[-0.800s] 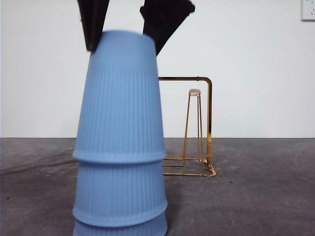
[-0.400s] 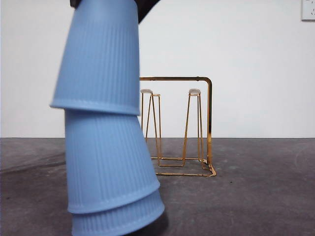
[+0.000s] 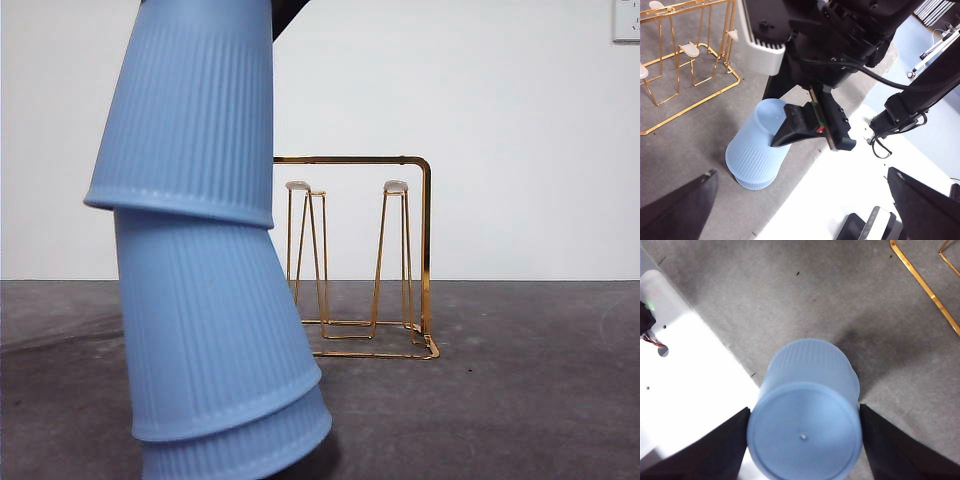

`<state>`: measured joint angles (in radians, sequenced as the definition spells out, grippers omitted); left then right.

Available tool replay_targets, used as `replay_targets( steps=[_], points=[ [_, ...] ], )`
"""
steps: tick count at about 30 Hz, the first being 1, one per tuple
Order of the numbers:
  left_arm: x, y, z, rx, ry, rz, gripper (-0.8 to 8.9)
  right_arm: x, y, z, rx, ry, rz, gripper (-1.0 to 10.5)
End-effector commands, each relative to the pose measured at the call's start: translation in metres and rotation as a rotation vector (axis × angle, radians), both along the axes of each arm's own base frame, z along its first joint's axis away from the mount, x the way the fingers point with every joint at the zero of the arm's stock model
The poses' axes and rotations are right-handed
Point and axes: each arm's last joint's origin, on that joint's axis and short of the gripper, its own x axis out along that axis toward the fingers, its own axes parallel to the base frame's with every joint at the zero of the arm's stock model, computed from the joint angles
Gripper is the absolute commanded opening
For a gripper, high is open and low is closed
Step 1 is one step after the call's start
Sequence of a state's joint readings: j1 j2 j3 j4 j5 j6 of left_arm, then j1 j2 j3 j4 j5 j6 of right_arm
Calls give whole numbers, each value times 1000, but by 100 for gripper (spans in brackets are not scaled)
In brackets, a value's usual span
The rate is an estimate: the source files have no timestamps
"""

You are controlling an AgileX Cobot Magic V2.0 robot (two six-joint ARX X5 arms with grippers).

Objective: Pick the top cup and place it on cupholder, pick up the mid cup and place it on cupholder, last pick the bottom cup and place it on cupholder.

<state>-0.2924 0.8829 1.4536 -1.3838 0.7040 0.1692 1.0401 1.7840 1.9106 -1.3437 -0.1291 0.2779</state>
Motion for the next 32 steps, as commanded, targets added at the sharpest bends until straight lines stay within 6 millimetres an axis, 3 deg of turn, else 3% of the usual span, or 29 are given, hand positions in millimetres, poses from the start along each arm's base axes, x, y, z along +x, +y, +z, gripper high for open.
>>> replay_targets(
  steps=[1, 14, 19, 27, 32],
  points=[
    [-1, 0, 6, -10, -22, -5, 561, -11, -12, 13, -31, 10, 6, 265],
    [-1, 0, 6, -12, -18, -2, 561, -25, -39, 44, 38, -81, -13, 265],
    [-1, 0, 6, -17, -6, 7, 561, -22, -58, 57, 39, -174, -78, 265],
    [0, 0, 6, -22, -8, 10, 561, 8, -100, 70, -3, -297, -270, 267],
    [0, 0, 6, -24, -12, 12, 561, 30, -108, 63, -52, -298, -327, 266]
  ],
)
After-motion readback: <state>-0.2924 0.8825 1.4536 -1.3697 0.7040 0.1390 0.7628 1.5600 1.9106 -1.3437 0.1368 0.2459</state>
